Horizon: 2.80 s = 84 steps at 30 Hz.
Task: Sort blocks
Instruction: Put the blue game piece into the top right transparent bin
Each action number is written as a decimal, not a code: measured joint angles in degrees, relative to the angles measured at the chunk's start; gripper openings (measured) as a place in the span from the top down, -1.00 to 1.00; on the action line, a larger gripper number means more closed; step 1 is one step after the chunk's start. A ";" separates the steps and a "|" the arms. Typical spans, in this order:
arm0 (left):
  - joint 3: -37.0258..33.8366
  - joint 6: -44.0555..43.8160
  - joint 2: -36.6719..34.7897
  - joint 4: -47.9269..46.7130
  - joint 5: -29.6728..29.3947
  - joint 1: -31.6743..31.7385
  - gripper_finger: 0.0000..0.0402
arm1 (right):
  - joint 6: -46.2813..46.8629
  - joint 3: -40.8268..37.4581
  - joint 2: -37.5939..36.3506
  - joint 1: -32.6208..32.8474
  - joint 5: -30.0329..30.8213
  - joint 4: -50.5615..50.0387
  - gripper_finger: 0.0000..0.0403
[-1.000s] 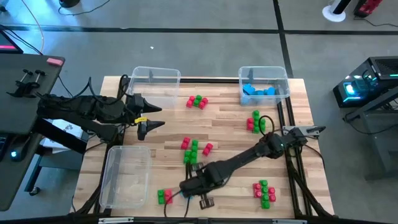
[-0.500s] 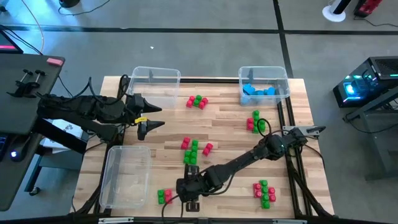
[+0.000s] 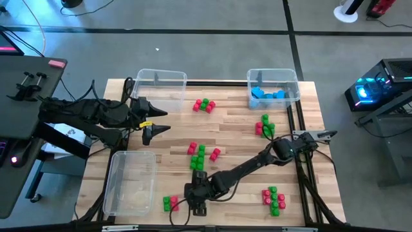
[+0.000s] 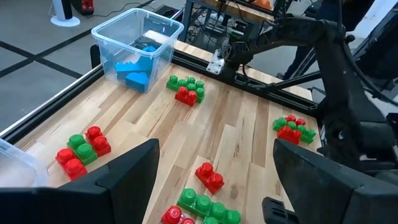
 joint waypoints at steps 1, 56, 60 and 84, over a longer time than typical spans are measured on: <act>0.00 0.00 0.00 0.00 0.00 0.00 -0.50 | -0.07 -0.30 0.05 0.00 -0.17 -0.07 -0.34; 0.02 2.08 -1.37 2.83 0.58 0.00 -0.50 | -13.71 20.00 -0.10 -2.15 5.82 -25.00 0.98; 0.02 4.27 -2.84 4.59 0.72 0.00 -0.50 | -13.35 15.91 -5.60 -3.96 6.93 -26.35 0.98; 0.02 8.71 -6.75 4.70 3.39 0.02 -0.50 | -14.16 3.70 -32.79 -40.20 25.40 -54.07 0.98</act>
